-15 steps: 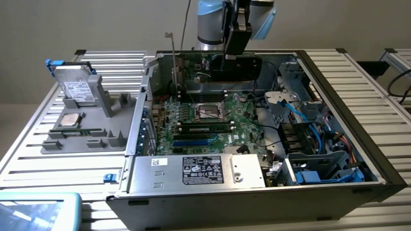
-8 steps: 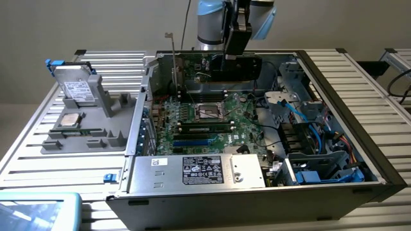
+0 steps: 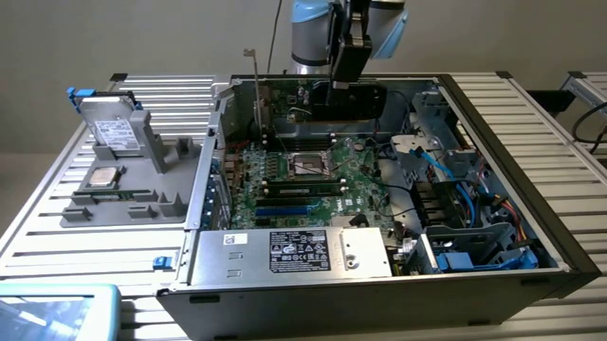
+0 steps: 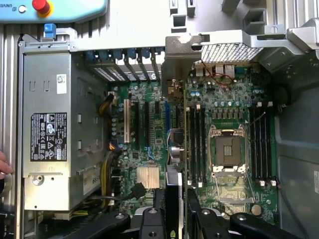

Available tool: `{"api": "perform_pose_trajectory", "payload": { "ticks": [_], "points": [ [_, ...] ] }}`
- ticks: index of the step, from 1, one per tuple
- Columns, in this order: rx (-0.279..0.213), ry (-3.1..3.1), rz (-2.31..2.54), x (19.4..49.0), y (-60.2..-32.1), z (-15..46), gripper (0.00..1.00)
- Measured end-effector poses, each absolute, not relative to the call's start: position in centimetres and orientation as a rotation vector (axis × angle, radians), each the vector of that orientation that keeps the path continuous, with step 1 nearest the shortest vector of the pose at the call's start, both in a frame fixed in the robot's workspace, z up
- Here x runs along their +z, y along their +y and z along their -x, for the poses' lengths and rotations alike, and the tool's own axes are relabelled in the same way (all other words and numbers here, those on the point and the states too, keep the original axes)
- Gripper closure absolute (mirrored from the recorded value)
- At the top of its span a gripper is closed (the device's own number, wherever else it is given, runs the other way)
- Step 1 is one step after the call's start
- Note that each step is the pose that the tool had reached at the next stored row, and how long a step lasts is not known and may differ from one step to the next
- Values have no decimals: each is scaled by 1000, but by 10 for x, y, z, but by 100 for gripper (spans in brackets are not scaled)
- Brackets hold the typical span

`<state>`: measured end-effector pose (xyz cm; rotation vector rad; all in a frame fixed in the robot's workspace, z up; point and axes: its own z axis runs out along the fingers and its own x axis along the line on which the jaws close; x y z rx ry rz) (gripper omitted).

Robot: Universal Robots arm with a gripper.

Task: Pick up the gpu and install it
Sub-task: 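Insert the gpu into the slot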

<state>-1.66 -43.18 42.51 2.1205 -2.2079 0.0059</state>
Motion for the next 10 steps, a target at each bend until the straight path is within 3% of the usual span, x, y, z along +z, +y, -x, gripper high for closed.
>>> {"api": "perform_pose_trajectory", "payload": {
  "ticks": [10],
  "points": [
    [7,-2208,-2121,408,-431,29,72]
  ]
}}
